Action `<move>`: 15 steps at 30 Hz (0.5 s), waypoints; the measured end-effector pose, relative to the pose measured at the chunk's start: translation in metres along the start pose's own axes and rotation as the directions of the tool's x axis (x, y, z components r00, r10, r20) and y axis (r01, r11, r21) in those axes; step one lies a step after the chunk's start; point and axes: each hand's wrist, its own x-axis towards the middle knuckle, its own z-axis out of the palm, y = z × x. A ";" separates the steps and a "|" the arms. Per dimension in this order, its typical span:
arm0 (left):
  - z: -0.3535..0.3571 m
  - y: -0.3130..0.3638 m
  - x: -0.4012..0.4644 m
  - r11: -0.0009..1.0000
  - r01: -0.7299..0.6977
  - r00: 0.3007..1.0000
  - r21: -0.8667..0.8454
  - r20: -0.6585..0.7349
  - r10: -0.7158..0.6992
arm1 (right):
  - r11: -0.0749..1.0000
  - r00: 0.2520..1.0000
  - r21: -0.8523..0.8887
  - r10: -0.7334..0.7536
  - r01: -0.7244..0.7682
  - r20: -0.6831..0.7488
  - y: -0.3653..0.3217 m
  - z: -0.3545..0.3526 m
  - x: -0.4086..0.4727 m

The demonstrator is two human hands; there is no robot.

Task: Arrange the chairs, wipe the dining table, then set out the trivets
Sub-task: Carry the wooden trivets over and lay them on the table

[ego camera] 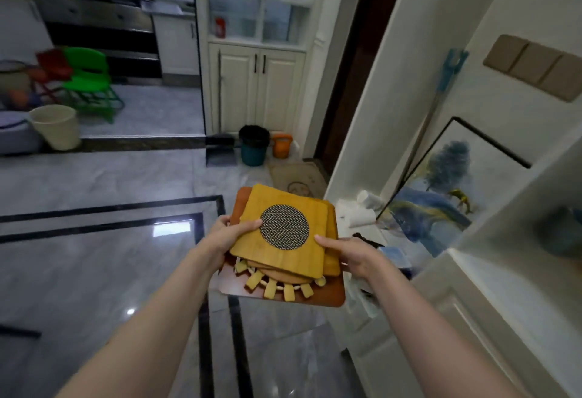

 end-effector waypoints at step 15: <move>-0.205 0.072 0.076 0.979 -0.196 0.955 -0.062 -0.240 0.176 | 1.000 0.904 0.001 0.020 -0.023 0.426 -0.130 0.214 0.140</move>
